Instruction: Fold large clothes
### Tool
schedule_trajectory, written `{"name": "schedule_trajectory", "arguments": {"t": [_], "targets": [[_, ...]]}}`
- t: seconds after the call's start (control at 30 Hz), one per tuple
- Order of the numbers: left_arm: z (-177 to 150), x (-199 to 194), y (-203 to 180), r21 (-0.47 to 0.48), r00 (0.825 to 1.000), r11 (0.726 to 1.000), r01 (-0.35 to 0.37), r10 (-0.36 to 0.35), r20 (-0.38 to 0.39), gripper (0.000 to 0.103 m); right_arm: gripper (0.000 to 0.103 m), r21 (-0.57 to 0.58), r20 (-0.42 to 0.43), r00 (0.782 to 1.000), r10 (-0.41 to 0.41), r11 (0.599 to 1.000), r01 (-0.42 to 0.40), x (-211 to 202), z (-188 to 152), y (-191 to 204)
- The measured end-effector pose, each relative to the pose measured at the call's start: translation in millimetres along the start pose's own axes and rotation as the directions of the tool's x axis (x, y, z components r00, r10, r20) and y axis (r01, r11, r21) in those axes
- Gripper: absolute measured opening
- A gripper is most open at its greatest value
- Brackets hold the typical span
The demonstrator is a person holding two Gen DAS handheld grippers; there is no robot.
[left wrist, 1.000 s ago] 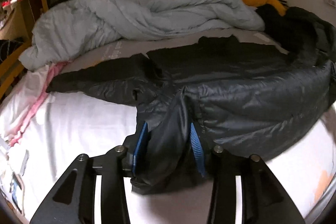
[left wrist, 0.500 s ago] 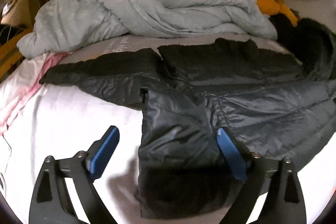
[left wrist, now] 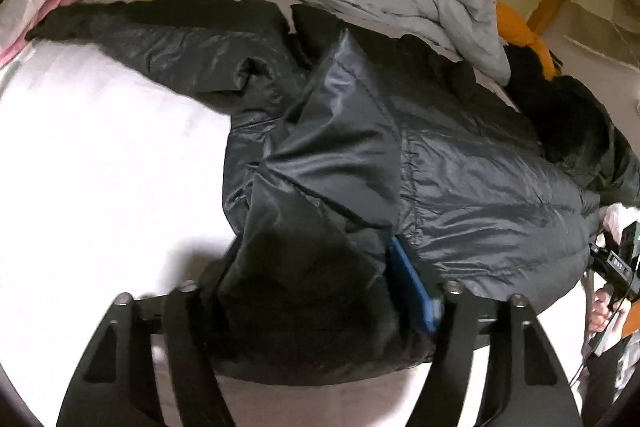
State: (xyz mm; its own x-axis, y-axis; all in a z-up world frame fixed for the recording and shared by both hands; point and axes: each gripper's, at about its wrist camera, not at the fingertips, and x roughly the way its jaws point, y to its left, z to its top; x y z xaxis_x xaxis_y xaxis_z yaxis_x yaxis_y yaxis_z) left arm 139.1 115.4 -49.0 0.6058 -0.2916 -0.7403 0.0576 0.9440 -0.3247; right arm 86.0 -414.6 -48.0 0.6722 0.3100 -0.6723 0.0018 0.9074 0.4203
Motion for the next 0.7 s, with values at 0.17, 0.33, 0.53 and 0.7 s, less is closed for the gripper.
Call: {"name": "schedule_trajectory", "arguments": {"t": [0.17,0.33,0.53,0.7], "targets": [[-10.1,-21.0,-15.9,-0.003,1.000,1.000,0.011,-0.011,0.012,0.019,0.015,-0.003,0.008,1.000,-0.008,1.000,0.008,-5.1,-8.9,14.9],[-32.0,-54.3,-27.7,0.017,1.000,1.000,-0.009,0.008,0.026,0.017,0.012,-0.061,0.081,0.994,-0.078,0.995,0.083,-47.0,-30.2,35.1],[-43.4,-58.7,-38.7,0.092,0.995,0.993,-0.079,0.073,0.064,0.030,0.013,-0.054,0.101,0.988,-0.114,0.991,0.120,-63.9,-49.5,37.0],[-44.5,-70.2,-51.0,0.178,0.961,0.960,-0.217,0.178,0.210,0.062,0.018,-0.084,0.133,0.977,-0.164,0.981,0.176,-73.2,-55.0,37.1]]}}
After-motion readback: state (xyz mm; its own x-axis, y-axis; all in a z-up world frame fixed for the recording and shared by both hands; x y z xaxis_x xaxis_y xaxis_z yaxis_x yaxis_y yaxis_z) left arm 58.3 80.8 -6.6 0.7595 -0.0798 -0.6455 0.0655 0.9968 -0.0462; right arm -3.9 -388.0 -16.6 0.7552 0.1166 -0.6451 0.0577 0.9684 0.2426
